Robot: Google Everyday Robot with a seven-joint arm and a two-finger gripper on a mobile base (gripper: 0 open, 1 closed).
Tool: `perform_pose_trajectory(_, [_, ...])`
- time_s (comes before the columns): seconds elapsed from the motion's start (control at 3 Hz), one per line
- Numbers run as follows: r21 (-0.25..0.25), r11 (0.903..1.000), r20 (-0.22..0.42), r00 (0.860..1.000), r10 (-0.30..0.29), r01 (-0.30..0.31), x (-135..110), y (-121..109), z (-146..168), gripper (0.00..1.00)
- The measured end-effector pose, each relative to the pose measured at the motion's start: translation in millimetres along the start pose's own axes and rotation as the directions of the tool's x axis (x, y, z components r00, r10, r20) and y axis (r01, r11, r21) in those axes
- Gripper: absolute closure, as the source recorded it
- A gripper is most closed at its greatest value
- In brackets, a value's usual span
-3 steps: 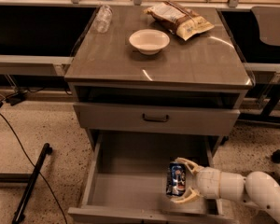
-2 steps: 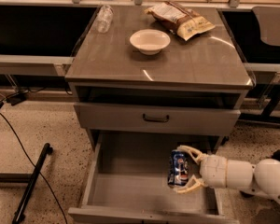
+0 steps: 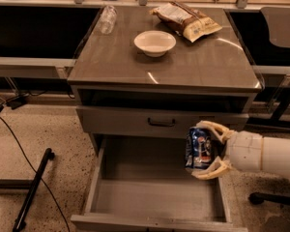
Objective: Pick pepsi can from middle drawer and place on counter
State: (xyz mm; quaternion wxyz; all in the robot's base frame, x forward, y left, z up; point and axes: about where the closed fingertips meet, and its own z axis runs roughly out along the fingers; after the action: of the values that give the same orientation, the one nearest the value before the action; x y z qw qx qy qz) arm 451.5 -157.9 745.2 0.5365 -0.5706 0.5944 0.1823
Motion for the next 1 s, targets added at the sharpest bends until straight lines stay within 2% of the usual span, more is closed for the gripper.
perform_pose_trajectory(0.33, [0.047, 0.9989, -0.059, 0.998, -0.003, 0.006, -32.6, -37.5, -19.2, 1.0])
perform_pose_trajectory(1.0, [0.064, 0.9979, -0.08, 0.997, -0.008, 0.013, -36.0, -39.3, -21.2, 1.0])
